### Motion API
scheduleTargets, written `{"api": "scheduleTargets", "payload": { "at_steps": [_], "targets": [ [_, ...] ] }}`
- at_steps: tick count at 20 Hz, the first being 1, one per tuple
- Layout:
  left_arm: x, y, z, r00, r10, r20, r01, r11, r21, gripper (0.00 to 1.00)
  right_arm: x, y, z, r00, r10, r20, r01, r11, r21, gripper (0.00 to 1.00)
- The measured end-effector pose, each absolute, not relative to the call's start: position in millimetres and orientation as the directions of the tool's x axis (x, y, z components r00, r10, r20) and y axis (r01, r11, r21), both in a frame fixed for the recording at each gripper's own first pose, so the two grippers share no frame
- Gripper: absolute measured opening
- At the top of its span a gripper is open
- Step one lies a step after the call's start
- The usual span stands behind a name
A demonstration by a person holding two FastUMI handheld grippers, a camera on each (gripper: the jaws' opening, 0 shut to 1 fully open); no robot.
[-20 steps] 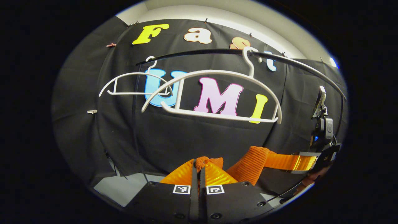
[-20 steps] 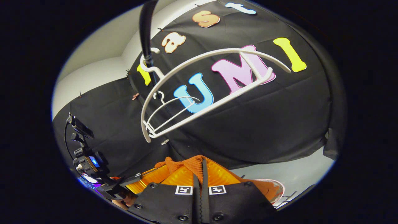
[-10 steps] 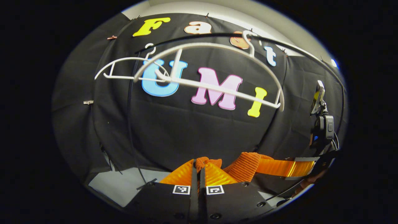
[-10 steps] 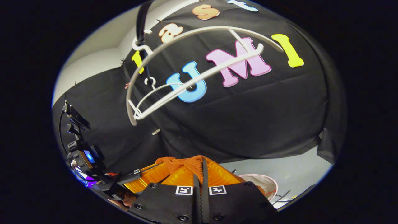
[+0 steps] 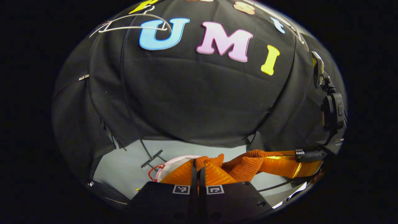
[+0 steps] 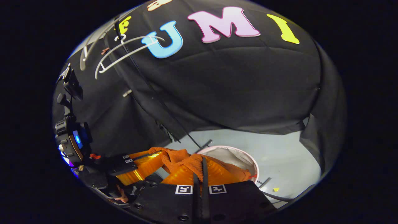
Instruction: Grasp the clothes on the hanger with both hands and then place them into the laundry hamper below.
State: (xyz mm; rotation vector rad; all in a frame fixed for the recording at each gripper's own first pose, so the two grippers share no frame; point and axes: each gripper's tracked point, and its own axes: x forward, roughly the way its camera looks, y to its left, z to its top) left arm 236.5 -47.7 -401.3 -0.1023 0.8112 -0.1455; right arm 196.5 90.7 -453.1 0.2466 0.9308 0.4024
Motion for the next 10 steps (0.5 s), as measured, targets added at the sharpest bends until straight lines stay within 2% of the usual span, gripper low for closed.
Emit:
{"api": "scheduleTargets", "payload": {
  "at_steps": [6, 10],
  "targets": [
    [217, -38, -479, 0.519, -0.113, -0.847, 0.053, 0.994, -0.1, 0.05, 178, 64, -532, 0.397, 0.32, -0.86, -0.214, 0.944, 0.252, 0.05],
    [202, -32, -510, 0.417, -0.064, -0.907, 0.044, 0.998, -0.05, 0.05, 167, 53, -550, 0.333, 0.262, -0.906, -0.227, 0.955, 0.192, 0.05]
  ]
}}
